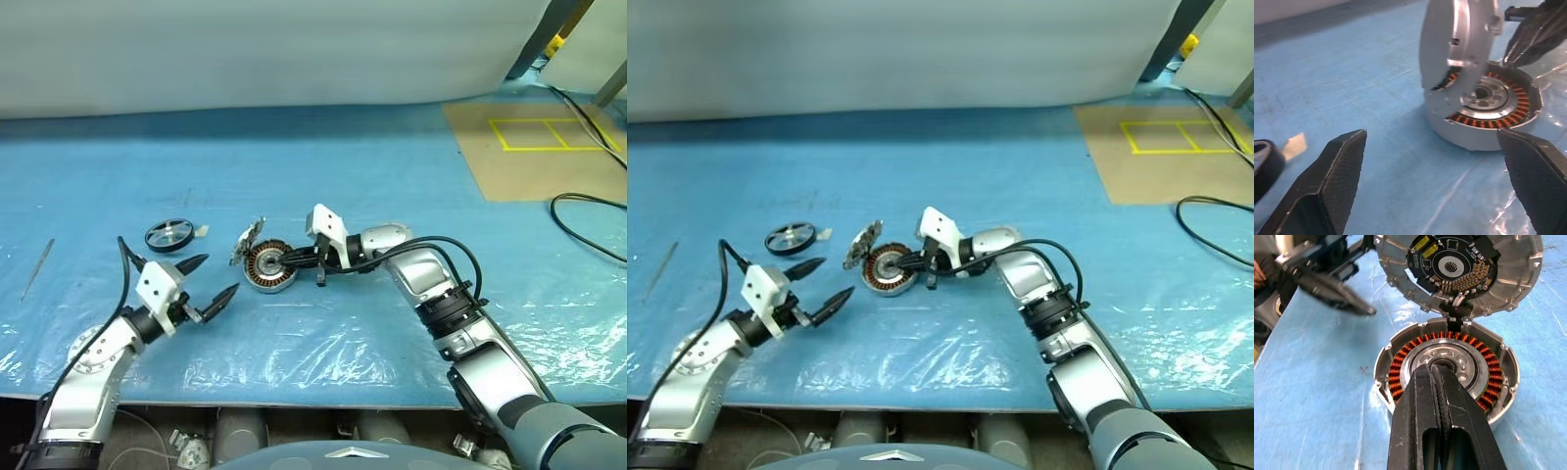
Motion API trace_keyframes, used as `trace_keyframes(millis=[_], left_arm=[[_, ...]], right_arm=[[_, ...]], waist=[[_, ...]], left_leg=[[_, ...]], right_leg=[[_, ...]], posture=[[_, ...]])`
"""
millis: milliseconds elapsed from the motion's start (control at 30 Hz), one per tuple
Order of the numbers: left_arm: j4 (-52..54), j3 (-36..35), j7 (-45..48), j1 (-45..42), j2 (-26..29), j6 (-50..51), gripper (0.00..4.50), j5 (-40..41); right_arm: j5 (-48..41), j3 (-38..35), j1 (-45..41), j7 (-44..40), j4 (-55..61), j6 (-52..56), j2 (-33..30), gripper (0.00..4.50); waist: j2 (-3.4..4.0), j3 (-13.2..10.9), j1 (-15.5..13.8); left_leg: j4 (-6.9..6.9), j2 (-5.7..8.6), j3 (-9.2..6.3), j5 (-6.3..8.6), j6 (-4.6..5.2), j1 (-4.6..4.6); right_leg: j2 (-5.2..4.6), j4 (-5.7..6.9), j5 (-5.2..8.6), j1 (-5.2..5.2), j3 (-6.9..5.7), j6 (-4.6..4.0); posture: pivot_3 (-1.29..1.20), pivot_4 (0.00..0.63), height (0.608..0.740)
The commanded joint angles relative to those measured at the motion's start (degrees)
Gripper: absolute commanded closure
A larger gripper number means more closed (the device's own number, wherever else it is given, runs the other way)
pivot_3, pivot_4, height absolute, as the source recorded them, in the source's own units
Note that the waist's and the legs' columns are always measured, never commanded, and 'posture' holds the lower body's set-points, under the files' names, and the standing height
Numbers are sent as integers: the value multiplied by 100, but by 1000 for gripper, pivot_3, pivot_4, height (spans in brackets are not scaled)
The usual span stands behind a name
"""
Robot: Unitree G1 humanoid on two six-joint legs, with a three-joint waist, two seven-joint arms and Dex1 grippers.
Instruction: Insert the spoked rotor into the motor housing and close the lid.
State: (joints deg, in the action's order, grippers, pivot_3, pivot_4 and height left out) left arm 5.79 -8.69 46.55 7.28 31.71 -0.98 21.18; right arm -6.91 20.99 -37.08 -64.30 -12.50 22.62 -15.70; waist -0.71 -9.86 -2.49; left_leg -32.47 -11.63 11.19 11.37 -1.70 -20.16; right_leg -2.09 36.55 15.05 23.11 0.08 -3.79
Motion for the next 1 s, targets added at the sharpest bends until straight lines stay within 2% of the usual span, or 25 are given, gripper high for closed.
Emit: trace_keyframes(millis=[33,133,167,233,367,567,800,1000], left_arm=[[-364,-247,571,-123,452,-17,0,143],[-927,-412,973,-388,992,-88,0,63],[-1113,-470,1124,-510,1172,-81,189,83],[-1561,-551,1490,-826,1566,-125,605,87],[-2456,-470,1940,-1593,2081,-304,2002,-101],[-3957,55,2616,-3153,2438,-899,2002,-719],[-6055,868,2792,-5299,2184,-2058,2002,-1795],[-7144,1442,2584,-6097,1974,-2967,2002,-2657]], right_arm=[[-101,-49,56,-76,322,-22,-124,4487],[-103,-54,86,-80,334,-17,-200,4487],[-116,-63,97,-70,338,17,-212,4500],[-117,-67,133,-35,327,31,-214,4500],[-134,-65,207,-16,404,82,-224,4500],[-168,-98,249,-33,546,232,-300,4500],[-227,-203,298,2,891,443,-512,4500],[-389,-308,482,30,1392,769,-871,4500]], waist=[[0,0,1],[-3,-1,-11],[-3,-1,-9],[-6,-2,-21],[-8,-3,-40],[-10,-3,-72],[-16,-5,-165],[-19,-7,-177]], left_leg=[[0,-1,0,0,0,1],[0,0,0,0,0,0],[0,-1,0,0,0,0],[0,0,0,0,0,0],[0,4,0,-1,-1,-1],[0,4,-2,-2,-3,-2],[0,6,-3,-3,-5,-4],[4,7,-20,-1,-11,-14]], right_leg=[[2,1,0,0,0,0],[1,0,0,0,0,0],[1,0,0,0,-1,0],[1,0,0,1,0,0],[-2,1,0,0,0,0],[-3,6,-5,0,-3,8],[-5,8,-16,1,-3,25],[-4,6,-18,1,-14,29]], posture=[[0,150,740],[0,150,740],[0,150,740],[0,150,740],[0,150,740],[0,150,740],[0,150,740],[0,150,740]])
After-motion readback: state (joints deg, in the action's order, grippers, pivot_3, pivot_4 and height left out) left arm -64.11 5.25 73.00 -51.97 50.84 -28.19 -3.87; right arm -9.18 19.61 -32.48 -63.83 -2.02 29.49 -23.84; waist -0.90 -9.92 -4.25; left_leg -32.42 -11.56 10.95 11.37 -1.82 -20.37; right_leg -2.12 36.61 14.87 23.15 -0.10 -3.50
